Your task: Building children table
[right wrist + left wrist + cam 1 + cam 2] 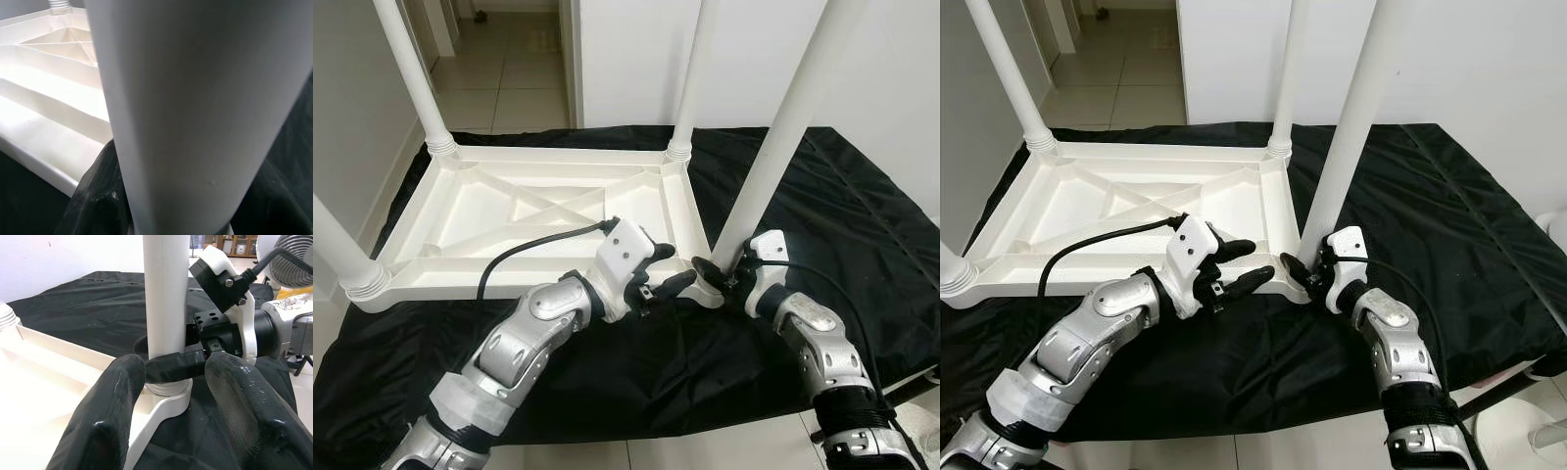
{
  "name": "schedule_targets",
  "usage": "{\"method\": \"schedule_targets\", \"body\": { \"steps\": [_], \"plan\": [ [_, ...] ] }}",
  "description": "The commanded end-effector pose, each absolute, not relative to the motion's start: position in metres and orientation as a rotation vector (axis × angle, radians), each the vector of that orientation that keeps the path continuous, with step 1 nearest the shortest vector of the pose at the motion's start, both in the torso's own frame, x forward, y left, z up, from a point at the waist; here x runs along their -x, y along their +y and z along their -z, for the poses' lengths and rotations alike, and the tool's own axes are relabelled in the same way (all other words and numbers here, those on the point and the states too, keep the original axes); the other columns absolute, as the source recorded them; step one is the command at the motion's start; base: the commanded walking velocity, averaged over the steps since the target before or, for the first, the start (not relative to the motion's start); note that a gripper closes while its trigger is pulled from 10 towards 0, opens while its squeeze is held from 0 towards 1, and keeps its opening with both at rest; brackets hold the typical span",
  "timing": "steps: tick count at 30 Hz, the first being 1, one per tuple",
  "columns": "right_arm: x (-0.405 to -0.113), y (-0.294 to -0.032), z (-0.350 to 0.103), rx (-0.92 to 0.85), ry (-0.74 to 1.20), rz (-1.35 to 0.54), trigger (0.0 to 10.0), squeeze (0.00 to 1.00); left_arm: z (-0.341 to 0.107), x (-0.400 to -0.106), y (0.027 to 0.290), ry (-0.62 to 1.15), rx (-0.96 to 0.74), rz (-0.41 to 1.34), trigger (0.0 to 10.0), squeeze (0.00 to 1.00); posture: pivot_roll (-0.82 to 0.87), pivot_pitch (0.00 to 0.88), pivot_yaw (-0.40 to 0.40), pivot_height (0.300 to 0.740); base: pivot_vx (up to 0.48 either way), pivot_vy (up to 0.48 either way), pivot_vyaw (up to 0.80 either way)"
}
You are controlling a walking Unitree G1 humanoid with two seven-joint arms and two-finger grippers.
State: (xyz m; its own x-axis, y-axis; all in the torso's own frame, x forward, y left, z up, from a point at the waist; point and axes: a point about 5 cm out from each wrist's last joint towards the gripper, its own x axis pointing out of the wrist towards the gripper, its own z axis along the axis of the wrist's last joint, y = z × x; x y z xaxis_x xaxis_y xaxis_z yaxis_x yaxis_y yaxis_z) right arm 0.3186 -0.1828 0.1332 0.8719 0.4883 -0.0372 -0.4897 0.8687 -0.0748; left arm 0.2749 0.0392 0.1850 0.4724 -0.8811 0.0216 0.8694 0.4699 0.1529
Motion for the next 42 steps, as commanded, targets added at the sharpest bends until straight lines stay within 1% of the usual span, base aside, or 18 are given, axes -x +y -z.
{"method": "schedule_targets", "body": {
  "steps": [1,4,5,8,9,10,12,15,18,19,21,22,25,33,34,35,42],
  "plan": [
    [-0.318,-0.185,-0.132,0.074,0.026,-0.473,10.0,0.00,-0.183,-0.269,0.036,-0.089,-0.141,1.166,10.0,0.00,-0.09,0.025,-0.017,0.740,0.000,0.000,0.00],
    [-0.312,-0.177,-0.134,0.053,0.011,-0.333,10.0,0.00,-0.181,-0.269,0.036,-0.083,-0.141,1.165,10.0,0.00,-0.09,0.028,-0.018,0.740,0.000,0.000,0.00],
    [-0.312,-0.177,-0.134,0.053,0.011,-0.333,10.0,0.00,-0.181,-0.269,0.036,-0.083,-0.141,1.165,10.0,0.00,-0.09,0.028,-0.018,0.740,0.000,0.000,0.00],
    [-0.306,-0.170,-0.137,0.008,0.005,-0.209,10.0,0.00,-0.181,-0.268,0.036,-0.082,-0.140,1.167,10.0,0.00,-0.09,0.027,-0.019,0.740,0.000,0.000,0.00],
    [-0.306,-0.170,-0.137,0.008,0.005,-0.209,10.0,0.00,-0.181,-0.268,0.036,-0.082,-0.140,1.167,10.0,0.00,-0.09,0.027,-0.019,0.740,0.000,0.000,0.00],
    [-0.303,-0.167,-0.136,-0.027,0.011,-0.126,10.0,0.00,-0.181,-0.269,0.036,-0.081,-0.139,1.168,10.0,0.00,-0.10,0.026,-0.020,0.740,0.000,0.000,0.00],
    [-0.301,-0.164,-0.135,-0.039,0.017,-0.069,10.0,0.00,-0.181,-0.268,0.036,-0.081,-0.139,1.169,10.0,0.00,-0.10,0.026,-0.021,0.740,0.000,0.000,0.00],
    [-0.299,-0.163,-0.135,-0.041,0.019,-0.044,10.0,0.00,-0.181,-0.268,0.036,-0.081,-0.139,1.169,10.0,0.00,-0.10,0.026,-0.021,0.740,0.000,0.000,0.00],
    [-0.294,-0.157,-0.131,-0.062,0.029,0.149,10.0,0.00,-0.180,-0.269,0.036,-0.082,-0.140,1.169,10.0,0.00,-0.10,0.023,-0.025,0.740,0.000,0.000,0.00],
    [-0.294,-0.157,-0.131,-0.062,0.029,0.149,10.0,0.00,-0.180,-0.269,0.036,-0.082,-0.140,1.169,10.0,0.00,-0.10,0.023,-0.025,0.740,0.000,0.000,0.00],
    [-0.291,-0.148,-0.132,-0.094,0.031,0.222,10.0,0.00,-0.181,-0.269,0.035,-0.083,-0.140,1.170,10.0,0.00,-0.09,0.018,-0.024,0.740,0.000,0.000,0.00],
    [-0.290,-0.143,-0.134,-0.106,0.030,0.224,10.0,0.00,-0.181,-0.269,0.035,-0.084,-0.140,1.170,10.0,0.00,-0.09,0.018,-0.024,0.740,0.000,0.000,0.00],
    [-0.289,-0.140,-0.136,-0.109,0.028,0.220,10.0,0.00,-0.181,-0.269,0.035,-0.085,-0.140,1.171,10.0,0.00,-0.10,0.015,-0.023,0.740,0.000,0.000,0.00],
    [-0.288,-0.142,-0.138,-0.102,0.030,0.240,10.0,0.00,-0.181,-0.268,0.035,-0.086,-0.146,1.182,10.0,0.00,-0.10,0.007,-0.021,0.740,0.000,0.000,0.00],
    [-0.288,-0.142,-0.139,-0.108,0.026,0.241,10.0,0.76,-0.181,-0.268,0.035,-0.087,-0.148,1.182,10.0,0.00,-0.10,0.007,-0.021,0.740,0.000,0.000,0.00],
    [-0.288,-0.141,-0.140,-0.116,0.021,0.240,10.0,1.00,-0.181,-0.268,0.035,-0.087,-0.149,1.183,10.0,0.00,-0.10,0.007,-0.021,0.740,0.000,0.000,0.00],
    [-0.287,-0.143,-0.148,-0.117,-0.030,0.201,10.0,1.00,-0.181,-0.267,0.034,-0.087,-0.148,1.192,10.0,0.00,-0.10,0.000,-0.021,0.740,0.000,0.000,0.00]
  ]
}}
